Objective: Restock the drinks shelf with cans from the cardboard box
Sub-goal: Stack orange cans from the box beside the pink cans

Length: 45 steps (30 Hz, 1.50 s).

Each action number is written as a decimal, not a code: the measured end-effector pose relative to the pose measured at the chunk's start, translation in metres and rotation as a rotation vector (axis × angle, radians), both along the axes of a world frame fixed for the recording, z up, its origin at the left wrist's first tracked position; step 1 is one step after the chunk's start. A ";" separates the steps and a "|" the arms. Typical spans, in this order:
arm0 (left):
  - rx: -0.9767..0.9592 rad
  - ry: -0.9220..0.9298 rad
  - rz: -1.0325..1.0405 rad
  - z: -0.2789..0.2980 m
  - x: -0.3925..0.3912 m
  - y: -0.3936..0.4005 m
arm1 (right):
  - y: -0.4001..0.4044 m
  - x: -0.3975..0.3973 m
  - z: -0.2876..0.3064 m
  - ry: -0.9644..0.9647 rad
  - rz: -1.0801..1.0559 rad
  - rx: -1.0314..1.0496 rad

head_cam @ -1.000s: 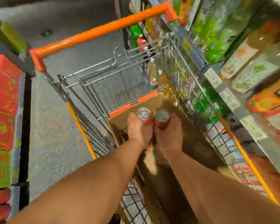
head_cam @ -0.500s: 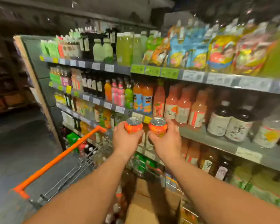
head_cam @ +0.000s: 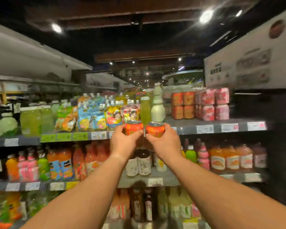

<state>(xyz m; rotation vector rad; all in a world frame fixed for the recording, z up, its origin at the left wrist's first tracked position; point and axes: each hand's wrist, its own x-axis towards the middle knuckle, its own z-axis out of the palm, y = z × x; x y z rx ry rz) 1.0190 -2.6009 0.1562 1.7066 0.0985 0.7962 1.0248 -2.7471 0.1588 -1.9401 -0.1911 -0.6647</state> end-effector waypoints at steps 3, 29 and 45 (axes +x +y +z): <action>-0.008 -0.004 -0.070 0.010 0.022 -0.048 | -0.054 0.008 0.009 -0.010 -0.083 0.022; 0.005 0.095 -0.091 0.056 0.198 -0.209 | -0.203 0.181 0.059 0.027 -0.076 -0.033; 0.133 0.398 -0.117 0.057 0.332 -0.193 | -0.178 0.302 0.064 0.307 -0.187 -0.172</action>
